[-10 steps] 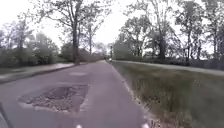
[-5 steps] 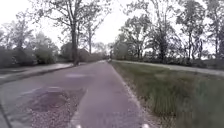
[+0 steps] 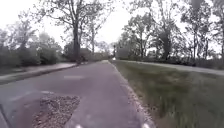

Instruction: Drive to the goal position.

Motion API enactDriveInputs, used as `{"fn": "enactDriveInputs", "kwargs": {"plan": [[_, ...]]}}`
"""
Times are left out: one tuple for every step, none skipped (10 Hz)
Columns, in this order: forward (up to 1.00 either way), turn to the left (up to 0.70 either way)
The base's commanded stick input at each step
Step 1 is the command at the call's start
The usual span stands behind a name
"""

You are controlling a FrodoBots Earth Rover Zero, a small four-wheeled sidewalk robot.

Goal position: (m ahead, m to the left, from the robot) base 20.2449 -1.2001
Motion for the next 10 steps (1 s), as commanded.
{"fn": "enactDriveInputs", "kwargs": {"plan": [[1.00,0.00],[1.00,0.00],[1.00,0.00],[1.00,0.00],[1.00,0.00],[1.00,0.00],[1.00,0.00],[1.00,0.00],[1.00,0.00],[1.00,-0.37]]}}
